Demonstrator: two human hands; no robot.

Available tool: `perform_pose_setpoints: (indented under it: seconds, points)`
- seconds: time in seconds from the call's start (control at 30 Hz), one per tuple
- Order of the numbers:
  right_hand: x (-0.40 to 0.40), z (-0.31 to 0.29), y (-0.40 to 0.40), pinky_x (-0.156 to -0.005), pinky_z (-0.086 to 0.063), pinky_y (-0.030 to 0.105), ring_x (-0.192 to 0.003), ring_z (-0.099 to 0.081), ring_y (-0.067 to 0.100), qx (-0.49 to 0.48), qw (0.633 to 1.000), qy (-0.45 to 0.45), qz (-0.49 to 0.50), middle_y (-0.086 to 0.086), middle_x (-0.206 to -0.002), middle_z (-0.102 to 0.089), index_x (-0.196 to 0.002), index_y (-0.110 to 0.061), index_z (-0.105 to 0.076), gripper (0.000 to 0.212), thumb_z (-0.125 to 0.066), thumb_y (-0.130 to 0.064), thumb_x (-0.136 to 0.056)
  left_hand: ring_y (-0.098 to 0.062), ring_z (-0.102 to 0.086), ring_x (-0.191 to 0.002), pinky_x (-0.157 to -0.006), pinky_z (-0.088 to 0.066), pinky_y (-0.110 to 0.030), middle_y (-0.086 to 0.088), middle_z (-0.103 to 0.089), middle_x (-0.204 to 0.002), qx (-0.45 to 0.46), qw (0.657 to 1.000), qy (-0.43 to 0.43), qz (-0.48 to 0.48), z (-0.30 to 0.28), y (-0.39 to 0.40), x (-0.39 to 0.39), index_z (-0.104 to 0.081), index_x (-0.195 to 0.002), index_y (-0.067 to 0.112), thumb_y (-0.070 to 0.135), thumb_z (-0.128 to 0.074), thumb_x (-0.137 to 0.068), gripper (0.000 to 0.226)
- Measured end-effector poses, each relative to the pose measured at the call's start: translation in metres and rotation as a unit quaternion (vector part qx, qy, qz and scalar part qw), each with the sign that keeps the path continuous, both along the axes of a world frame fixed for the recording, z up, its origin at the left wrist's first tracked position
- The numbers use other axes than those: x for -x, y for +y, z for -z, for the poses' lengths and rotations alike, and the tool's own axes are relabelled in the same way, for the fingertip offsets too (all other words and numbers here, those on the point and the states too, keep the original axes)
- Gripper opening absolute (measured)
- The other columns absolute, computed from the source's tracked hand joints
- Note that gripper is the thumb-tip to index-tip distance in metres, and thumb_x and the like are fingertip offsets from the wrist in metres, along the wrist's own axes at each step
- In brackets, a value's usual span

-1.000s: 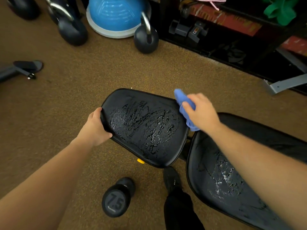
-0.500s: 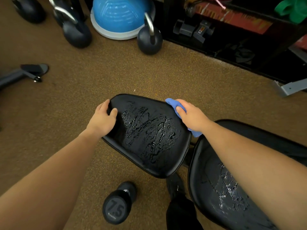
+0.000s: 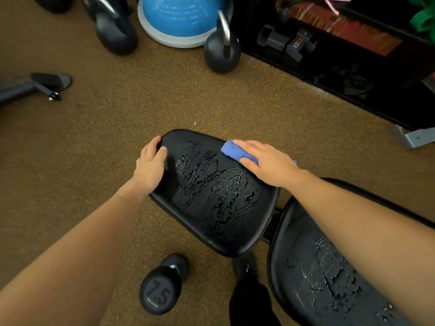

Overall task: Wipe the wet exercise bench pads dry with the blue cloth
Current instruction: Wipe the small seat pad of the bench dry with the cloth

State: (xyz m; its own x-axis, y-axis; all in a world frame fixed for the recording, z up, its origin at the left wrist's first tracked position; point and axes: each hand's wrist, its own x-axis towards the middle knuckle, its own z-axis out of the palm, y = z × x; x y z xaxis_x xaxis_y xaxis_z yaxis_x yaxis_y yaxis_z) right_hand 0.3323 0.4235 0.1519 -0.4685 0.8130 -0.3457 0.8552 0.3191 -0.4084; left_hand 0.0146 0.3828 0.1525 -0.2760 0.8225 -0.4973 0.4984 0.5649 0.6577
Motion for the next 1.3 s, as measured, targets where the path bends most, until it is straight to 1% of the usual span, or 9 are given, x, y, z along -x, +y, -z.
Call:
perform_pose_setpoints:
  seconds: [0.17, 0.4, 0.5, 0.6, 0.67, 0.97, 1.07, 1.2, 1.3]
  points:
    - [0.003, -0.001, 0.016, -0.097, -0.041, 0.037, -0.133, -0.048, 0.021, 0.067, 0.996, 0.011, 0.049, -0.010, -0.150, -0.047, -0.151, -0.049, -0.027, 0.049, -0.036, -0.055, -0.103, -0.021, -0.017, -0.150, -0.120, -0.007, -0.038, 0.006, -0.023, -0.163, -0.006, 0.999, -0.033, -0.006, 0.000, 0.000, 0.003, -0.031, -0.153, 0.039, 0.040, -0.026, -0.107, 0.046]
    - [0.002, -0.002, 0.024, -0.076, -0.038, 0.031, -0.101, -0.060, 0.027, 0.058, 0.954, 0.130, 0.264, 0.000, -0.103, -0.065, -0.127, -0.034, -0.060, 0.030, -0.043, -0.041, -0.104, -0.014, -0.022, -0.149, -0.118, -0.011, -0.027, 0.008, -0.029, -0.160, -0.016, 0.996, -0.082, -0.025, -0.002, -0.002, 0.008, -0.036, -0.152, 0.037, 0.037, -0.030, -0.108, 0.045]
    - [0.007, -0.012, 0.012, -0.096, -0.045, 0.035, -0.117, -0.058, 0.017, -0.010, 0.981, 0.151, 0.119, -0.005, -0.129, -0.064, -0.137, -0.036, -0.056, 0.035, -0.049, -0.040, -0.102, -0.012, -0.020, -0.149, -0.112, -0.012, -0.022, 0.007, -0.025, -0.162, -0.021, 0.997, -0.070, -0.017, -0.001, -0.004, 0.008, -0.029, -0.156, 0.033, 0.036, -0.034, -0.107, 0.049]
    - [0.022, -0.003, 0.000, -0.120, -0.024, 0.040, -0.150, -0.021, 0.015, -0.021, 0.994, 0.010, -0.103, -0.013, -0.165, -0.016, -0.155, -0.046, -0.018, 0.058, -0.026, -0.062, -0.101, -0.014, -0.017, -0.150, -0.119, -0.010, -0.030, 0.005, -0.022, -0.164, -0.021, 0.998, -0.057, -0.018, -0.001, -0.008, 0.006, -0.025, -0.157, 0.032, 0.036, -0.034, -0.107, 0.051]
    - [0.033, 0.002, 0.005, -0.119, -0.026, 0.045, -0.152, -0.016, 0.019, -0.027, 0.995, -0.039, -0.089, -0.014, -0.167, -0.005, -0.154, -0.051, -0.002, 0.062, -0.013, -0.068, -0.096, -0.016, -0.016, -0.151, -0.120, -0.009, -0.035, 0.006, -0.021, -0.164, -0.015, 0.998, -0.060, -0.025, -0.001, -0.008, 0.005, -0.026, -0.157, 0.035, 0.038, -0.030, -0.107, 0.049]
    - [0.063, 0.001, 0.036, -0.103, -0.043, 0.049, -0.137, -0.042, 0.020, 0.056, 0.998, 0.001, -0.036, -0.018, -0.156, -0.031, -0.153, -0.054, -0.008, 0.056, -0.032, -0.058, -0.102, -0.016, -0.015, -0.151, -0.123, -0.008, -0.038, 0.008, -0.022, -0.164, -0.010, 0.996, -0.081, -0.023, -0.001, -0.008, 0.010, -0.027, -0.156, 0.037, 0.037, -0.020, -0.108, 0.048]
    - [0.065, 0.008, 0.046, -0.107, -0.042, 0.043, -0.135, -0.048, 0.021, 0.096, 0.994, 0.036, 0.036, -0.013, -0.150, -0.047, -0.149, -0.052, -0.029, 0.051, -0.040, -0.059, -0.100, -0.015, -0.017, -0.150, -0.124, -0.009, -0.039, 0.009, -0.024, -0.163, -0.008, 0.995, -0.096, -0.033, -0.002, -0.008, 0.010, -0.029, -0.155, 0.039, 0.039, -0.019, -0.108, 0.048]
    - [0.061, 0.005, 0.063, -0.085, -0.042, 0.030, -0.116, -0.058, 0.024, 0.077, 0.961, 0.150, 0.221, -0.004, -0.116, -0.065, -0.128, -0.042, -0.058, 0.028, -0.045, -0.042, -0.103, -0.013, -0.027, -0.147, -0.123, -0.016, -0.038, 0.010, -0.032, -0.159, -0.005, 0.986, -0.149, -0.069, -0.006, -0.011, 0.014, -0.032, -0.153, 0.041, 0.043, -0.020, -0.108, 0.047]
    - [0.058, -0.006, 0.045, -0.101, -0.041, 0.030, -0.128, -0.052, 0.015, 0.051, 0.987, 0.124, 0.094, -0.012, -0.141, -0.056, -0.143, -0.045, -0.046, 0.041, -0.045, -0.046, -0.102, -0.015, -0.032, -0.144, -0.121, -0.019, -0.037, 0.009, -0.038, -0.155, 0.013, 0.986, -0.140, -0.093, -0.009, -0.010, 0.016, -0.038, -0.151, 0.040, 0.047, -0.022, -0.106, 0.048]
